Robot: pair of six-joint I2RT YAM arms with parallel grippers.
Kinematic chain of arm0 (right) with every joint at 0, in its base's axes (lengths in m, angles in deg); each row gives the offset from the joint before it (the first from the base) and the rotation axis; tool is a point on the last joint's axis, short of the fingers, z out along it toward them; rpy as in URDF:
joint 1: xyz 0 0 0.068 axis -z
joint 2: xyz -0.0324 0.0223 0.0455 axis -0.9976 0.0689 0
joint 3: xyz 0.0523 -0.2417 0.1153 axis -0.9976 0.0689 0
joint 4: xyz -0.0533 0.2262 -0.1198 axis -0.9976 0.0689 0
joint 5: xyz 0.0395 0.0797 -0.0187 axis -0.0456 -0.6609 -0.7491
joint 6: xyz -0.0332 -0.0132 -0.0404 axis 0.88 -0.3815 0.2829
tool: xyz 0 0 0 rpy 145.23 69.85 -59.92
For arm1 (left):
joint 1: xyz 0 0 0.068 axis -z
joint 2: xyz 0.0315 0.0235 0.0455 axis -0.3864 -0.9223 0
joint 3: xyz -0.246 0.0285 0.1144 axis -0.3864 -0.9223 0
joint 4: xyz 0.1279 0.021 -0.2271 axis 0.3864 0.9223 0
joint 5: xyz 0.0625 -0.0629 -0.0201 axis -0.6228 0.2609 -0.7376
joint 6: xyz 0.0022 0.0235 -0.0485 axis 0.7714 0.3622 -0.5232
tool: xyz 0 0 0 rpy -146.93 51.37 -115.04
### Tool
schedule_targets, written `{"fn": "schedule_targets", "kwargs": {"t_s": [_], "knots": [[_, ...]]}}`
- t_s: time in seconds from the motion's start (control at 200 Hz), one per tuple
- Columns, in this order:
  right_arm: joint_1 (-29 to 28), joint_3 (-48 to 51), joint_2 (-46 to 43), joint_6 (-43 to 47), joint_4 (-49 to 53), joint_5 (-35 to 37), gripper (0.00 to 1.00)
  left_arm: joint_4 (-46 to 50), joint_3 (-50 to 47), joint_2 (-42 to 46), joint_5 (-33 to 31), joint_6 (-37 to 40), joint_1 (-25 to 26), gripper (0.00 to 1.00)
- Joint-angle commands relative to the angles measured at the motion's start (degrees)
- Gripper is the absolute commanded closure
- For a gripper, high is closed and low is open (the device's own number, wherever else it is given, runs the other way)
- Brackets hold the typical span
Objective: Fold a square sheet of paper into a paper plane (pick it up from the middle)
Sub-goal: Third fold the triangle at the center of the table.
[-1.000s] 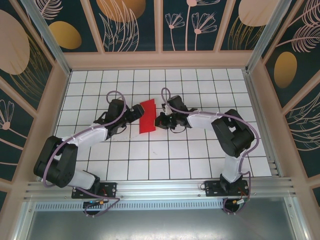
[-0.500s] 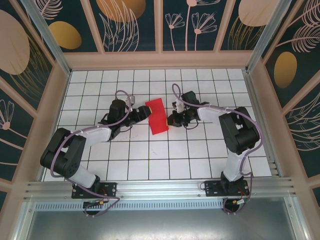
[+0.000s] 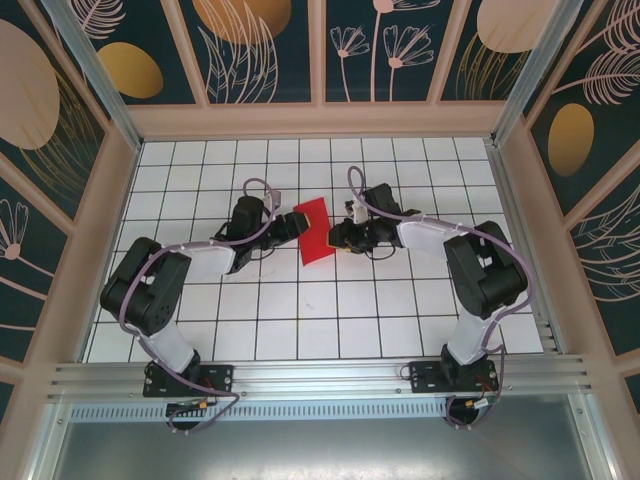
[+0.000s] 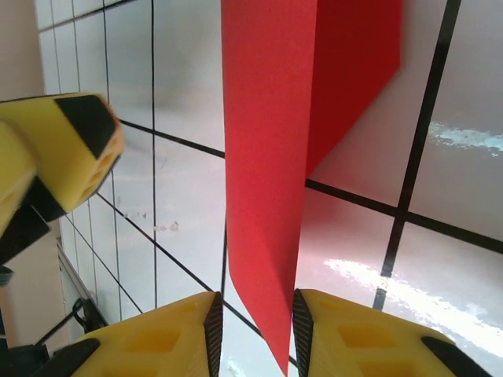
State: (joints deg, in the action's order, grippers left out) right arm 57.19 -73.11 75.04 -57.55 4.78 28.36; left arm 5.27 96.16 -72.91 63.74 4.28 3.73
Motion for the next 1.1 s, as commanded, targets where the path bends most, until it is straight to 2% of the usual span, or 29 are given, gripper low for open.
{"fn": "schedule_targets", "kwargs": {"t_s": [0.0,0.38,0.52,0.68,0.801,0.951,1.091], "knots": [[-1.64,2.19,-3.11,-6.00,-5.33,3.32,0.66,1.56,1.99,-2.38,-2.38,1.37,0.35,0.53],[-2.16,6.75,-3.61,-12.73,-9.33,7.09,0.66,2.09,3.71,-6.37,-2.87,1.20,0.40,0.57],[-3.29,8.30,-3.72,-15.03,-12.17,7.35,0.74,2.26,3.78,-6.36,-2.91,1.19,0.37,0.57],[-3.26,8.87,-2.49,-17.43,-15.25,9.20,0.90,2.14,3.67,-6.01,-2.87,1.17,0.36,0.58],[-3.15,7.76,-2.09,-14.41,-12.07,7.44,0.98,2.00,3.42,-5.47,-2.45,1.44,0.40,0.58],[-2.81,5.98,-2.27,-6.36,-4.11,1.21,1.00,2.09,3.25,-4.82,-1.71,2.03,0.44,0.60],[-2.80,5.61,-3.13,-1.58,1.82,-1.07,1.00,2.22,2.54,-4.42,-1.96,2.32,0.44,0.62]]}}
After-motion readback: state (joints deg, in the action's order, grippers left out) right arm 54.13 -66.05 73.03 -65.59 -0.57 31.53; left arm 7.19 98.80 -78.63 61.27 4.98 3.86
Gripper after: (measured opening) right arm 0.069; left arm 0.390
